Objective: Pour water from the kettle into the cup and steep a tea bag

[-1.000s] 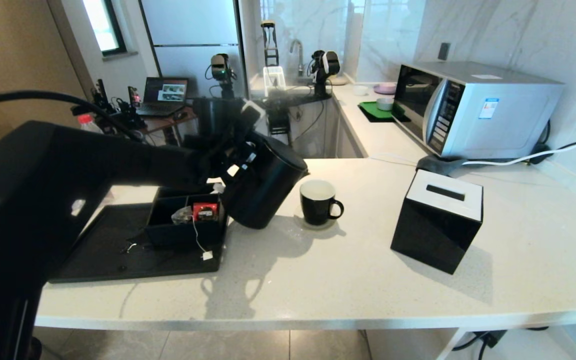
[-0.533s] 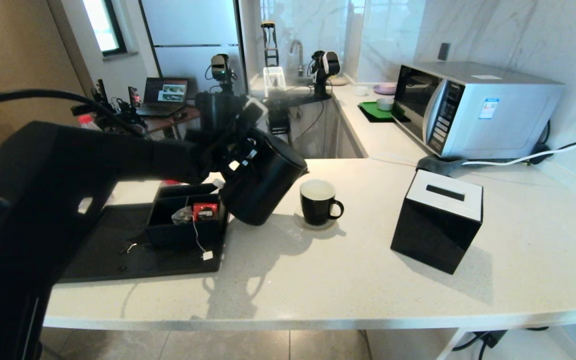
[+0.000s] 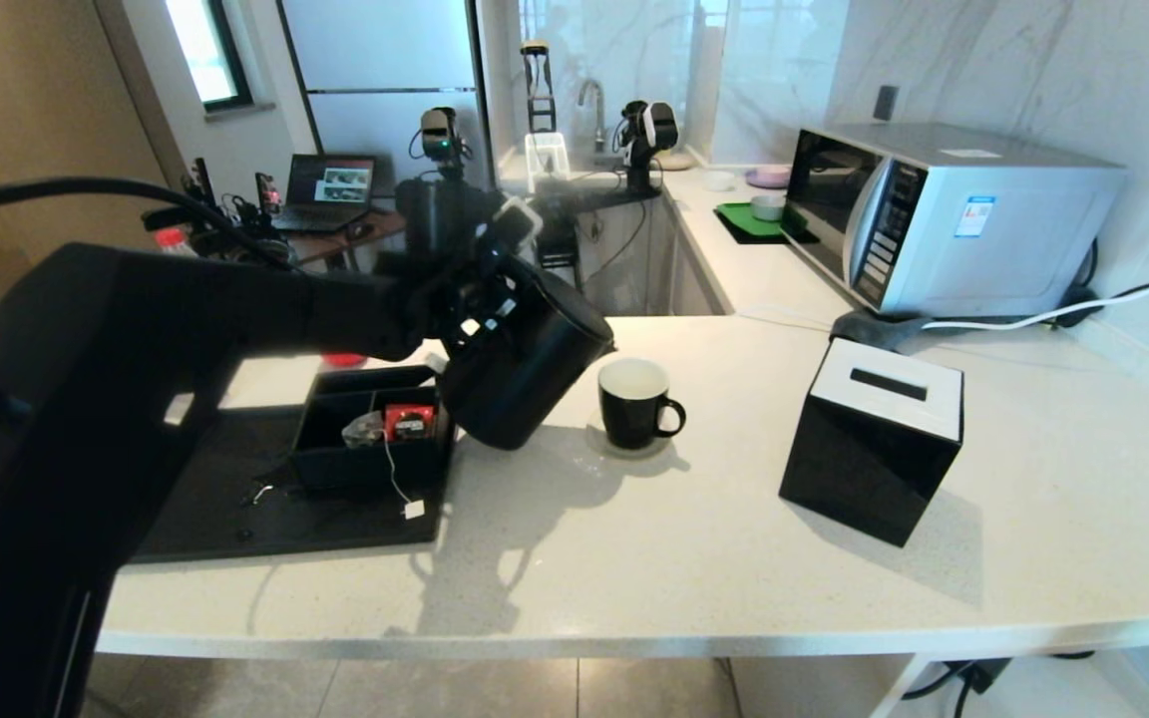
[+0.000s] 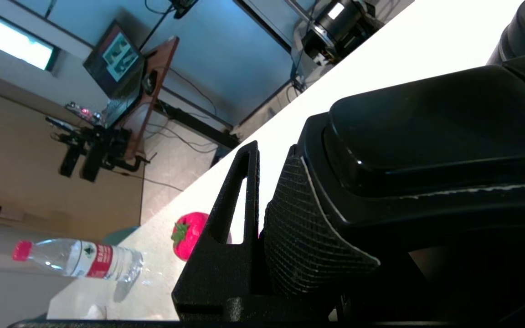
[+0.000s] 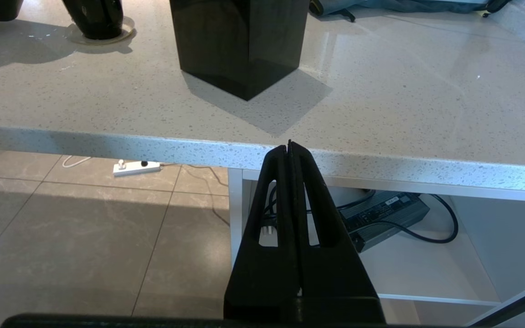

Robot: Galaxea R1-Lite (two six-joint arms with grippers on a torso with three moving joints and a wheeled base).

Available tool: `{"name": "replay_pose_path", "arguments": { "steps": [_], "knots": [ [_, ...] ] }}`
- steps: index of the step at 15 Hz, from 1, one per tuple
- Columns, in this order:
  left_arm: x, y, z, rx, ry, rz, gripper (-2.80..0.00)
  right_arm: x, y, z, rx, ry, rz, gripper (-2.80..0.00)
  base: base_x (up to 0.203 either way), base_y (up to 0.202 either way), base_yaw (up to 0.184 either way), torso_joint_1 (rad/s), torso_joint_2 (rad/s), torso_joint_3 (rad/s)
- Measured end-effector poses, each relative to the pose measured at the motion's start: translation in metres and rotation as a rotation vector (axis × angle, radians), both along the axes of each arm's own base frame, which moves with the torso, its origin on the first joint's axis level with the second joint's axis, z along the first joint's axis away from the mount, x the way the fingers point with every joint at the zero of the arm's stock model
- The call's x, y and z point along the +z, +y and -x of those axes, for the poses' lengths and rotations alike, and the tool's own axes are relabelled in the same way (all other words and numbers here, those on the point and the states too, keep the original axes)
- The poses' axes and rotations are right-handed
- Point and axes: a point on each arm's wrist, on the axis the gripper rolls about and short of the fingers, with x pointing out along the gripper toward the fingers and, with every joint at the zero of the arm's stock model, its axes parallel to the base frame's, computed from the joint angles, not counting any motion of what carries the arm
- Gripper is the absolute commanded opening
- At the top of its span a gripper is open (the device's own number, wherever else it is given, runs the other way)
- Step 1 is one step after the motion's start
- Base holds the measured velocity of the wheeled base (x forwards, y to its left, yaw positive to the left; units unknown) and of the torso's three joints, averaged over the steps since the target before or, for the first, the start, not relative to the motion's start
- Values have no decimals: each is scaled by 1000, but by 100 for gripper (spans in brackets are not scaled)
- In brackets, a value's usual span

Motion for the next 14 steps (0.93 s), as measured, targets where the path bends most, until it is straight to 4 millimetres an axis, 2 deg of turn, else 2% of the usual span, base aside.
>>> {"name": "replay_pose_path", "arguments": {
  "steps": [14],
  "knots": [
    [1, -15, -8, -33, -1, -50, -280, 0, 0, 0, 0, 0, 0, -280, 0, 0, 0, 0, 0, 0]
  ]
}}
